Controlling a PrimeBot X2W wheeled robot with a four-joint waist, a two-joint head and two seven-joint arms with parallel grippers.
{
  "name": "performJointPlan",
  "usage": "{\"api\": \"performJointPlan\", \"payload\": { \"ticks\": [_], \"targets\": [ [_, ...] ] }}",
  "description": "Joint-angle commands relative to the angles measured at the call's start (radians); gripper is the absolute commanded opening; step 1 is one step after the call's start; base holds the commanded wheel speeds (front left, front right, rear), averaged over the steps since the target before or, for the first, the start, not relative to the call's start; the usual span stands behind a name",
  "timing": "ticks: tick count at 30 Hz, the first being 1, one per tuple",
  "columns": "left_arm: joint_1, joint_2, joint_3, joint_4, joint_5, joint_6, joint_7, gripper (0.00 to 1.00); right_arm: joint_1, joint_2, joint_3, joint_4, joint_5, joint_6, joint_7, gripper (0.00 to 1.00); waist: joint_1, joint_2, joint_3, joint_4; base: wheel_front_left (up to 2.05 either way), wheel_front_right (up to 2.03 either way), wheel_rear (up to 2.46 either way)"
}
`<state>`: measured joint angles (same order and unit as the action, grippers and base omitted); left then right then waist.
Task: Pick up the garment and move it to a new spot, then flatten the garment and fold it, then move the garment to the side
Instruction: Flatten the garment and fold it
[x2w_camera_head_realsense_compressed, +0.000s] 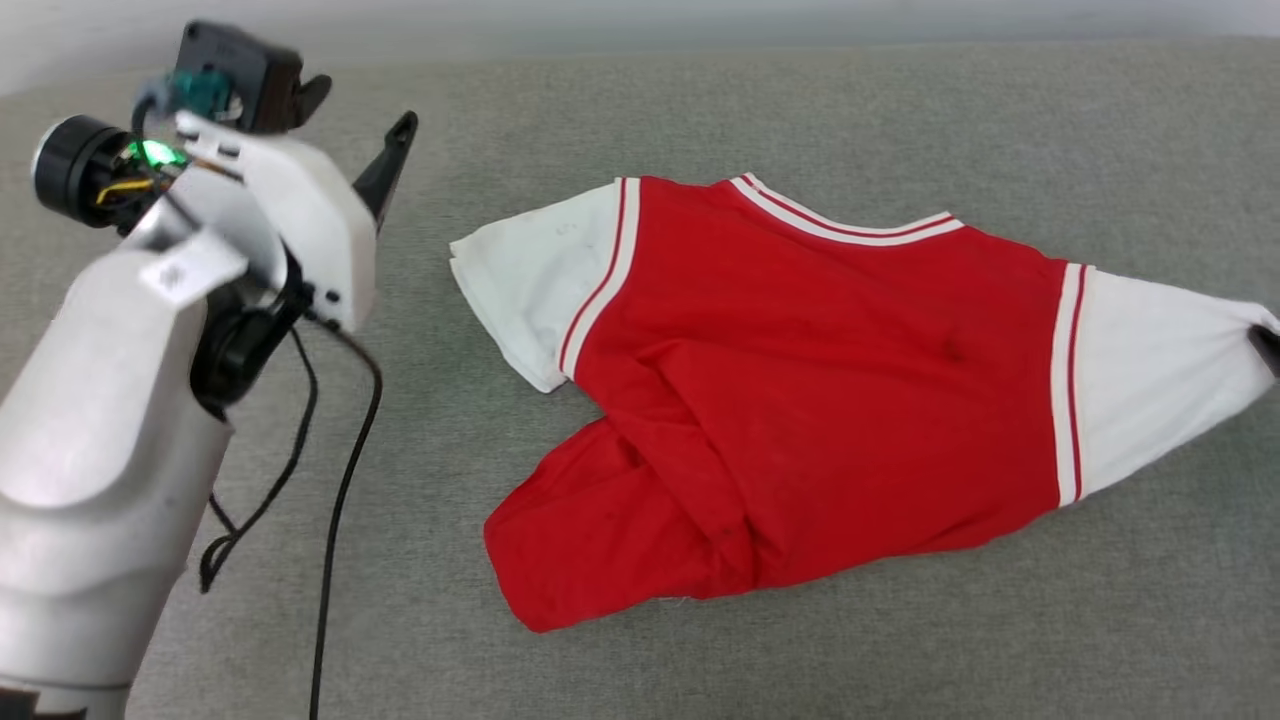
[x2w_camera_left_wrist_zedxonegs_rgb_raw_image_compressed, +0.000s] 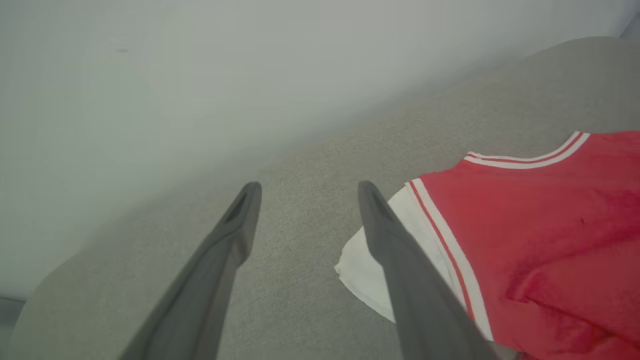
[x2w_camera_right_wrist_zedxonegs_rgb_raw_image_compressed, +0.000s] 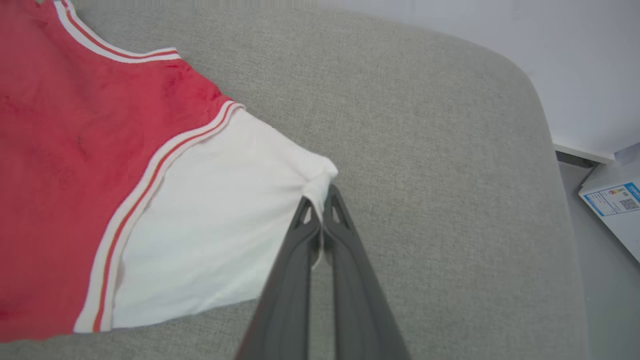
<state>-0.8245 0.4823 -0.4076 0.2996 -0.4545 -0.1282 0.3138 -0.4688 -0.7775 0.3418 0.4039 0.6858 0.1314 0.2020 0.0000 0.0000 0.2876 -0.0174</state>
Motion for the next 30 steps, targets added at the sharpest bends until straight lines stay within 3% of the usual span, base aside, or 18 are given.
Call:
{"api": "performJointPlan", "payload": {
  "ticks": [1,5,14,24,30],
  "targets": [
    [-0.029,0.000,-0.023,-0.002,-0.041,-0.001,0.041,1.00,0.012,0.013,-0.009,-0.021,-0.015,-0.001,0.002,0.00,0.0000,0.0000,0.011,-0.014,0.00,0.00,0.00],
    [-0.108,0.045,-0.119,0.009,-0.163,0.000,0.202,1.00,0.020,0.038,-0.038,-0.106,-0.056,-0.001,0.025,0.00,0.0000,0.0000,0.041,-0.040,0.00,0.00,0.00],
    [-0.256,0.102,-0.293,0.132,-0.307,-0.001,0.465,1.00,0.029,0.088,-0.086,-0.266,-0.121,-0.001,0.079,0.00,0.0000,0.0000,0.127,-0.094,0.00,0.00,0.00],
    [-0.358,0.115,-0.422,0.265,-0.350,-0.001,0.584,1.00,-0.005,0.112,-0.088,-0.321,-0.141,-0.001,0.090,0.00,0.0000,0.0000,0.216,-0.132,0.00,0.00,0.00],
    [-0.324,0.122,-0.546,0.290,-0.378,-0.001,0.653,1.00,-0.014,0.111,-0.082,-0.310,-0.136,-0.001,0.084,0.00,0.0000,0.0000,0.224,-0.133,0.00,0.00,0.00]
  ]
}}
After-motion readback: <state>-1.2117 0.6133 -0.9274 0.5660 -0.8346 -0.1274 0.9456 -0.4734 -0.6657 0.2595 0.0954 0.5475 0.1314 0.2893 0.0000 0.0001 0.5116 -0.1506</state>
